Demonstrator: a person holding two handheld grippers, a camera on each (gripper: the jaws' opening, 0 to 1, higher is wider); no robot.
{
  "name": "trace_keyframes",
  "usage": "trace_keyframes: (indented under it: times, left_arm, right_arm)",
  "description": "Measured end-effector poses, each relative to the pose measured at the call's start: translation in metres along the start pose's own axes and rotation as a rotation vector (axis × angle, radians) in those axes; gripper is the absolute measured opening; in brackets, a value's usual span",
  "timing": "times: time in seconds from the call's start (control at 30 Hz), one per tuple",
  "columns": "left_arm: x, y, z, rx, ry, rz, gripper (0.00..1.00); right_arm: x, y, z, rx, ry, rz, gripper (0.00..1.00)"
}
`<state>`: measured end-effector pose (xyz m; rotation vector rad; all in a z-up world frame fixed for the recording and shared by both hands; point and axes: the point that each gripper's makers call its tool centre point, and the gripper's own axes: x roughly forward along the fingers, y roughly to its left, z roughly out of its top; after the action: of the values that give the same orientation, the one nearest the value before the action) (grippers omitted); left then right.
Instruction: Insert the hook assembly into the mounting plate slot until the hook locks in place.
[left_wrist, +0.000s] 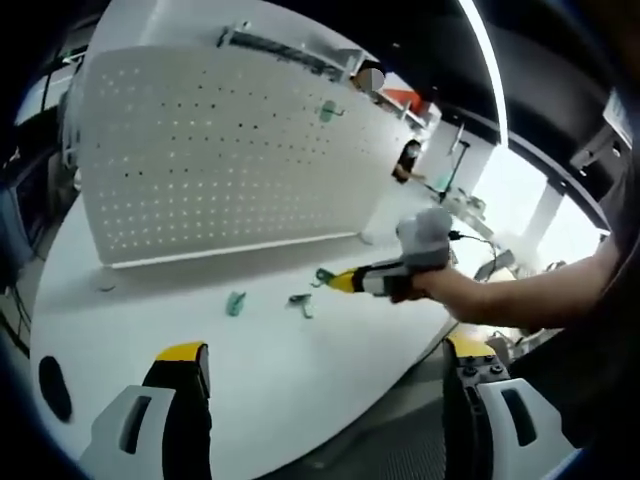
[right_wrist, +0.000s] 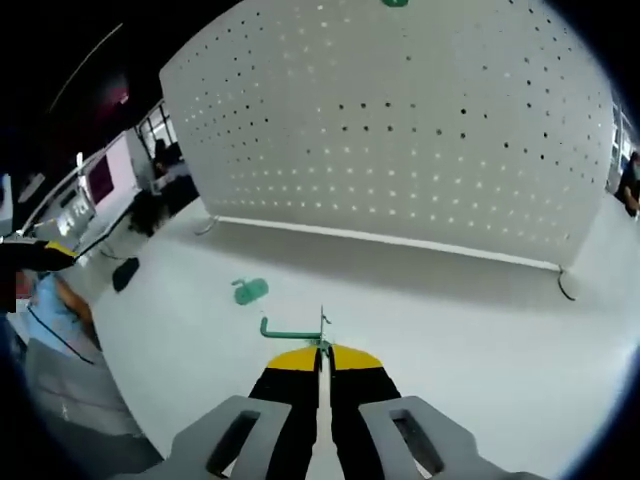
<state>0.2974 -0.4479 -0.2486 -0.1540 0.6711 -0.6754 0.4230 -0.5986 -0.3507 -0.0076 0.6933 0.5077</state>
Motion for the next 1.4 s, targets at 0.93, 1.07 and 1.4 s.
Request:
trace_keyframes:
  times: [0.93,1.07,1.4]
  left_arm:
    - [-0.014,0.01,0.004,-0.014,-0.028,0.031,0.97]
    - [-0.014,0.009,0.006,-0.006,-0.038,0.022,0.95]
    - [-0.017,0.009,0.02,-0.015,-0.079,0.014,0.91]
  right_arm:
    - [-0.053,0.067,0.051,0.036,-0.131,0.257,0.01]
    - [-0.059,0.083,0.047,0.078,-0.137,0.337,0.01]
    - [-0.085,0.128,0.052,0.251,-0.207,0.643,0.01]
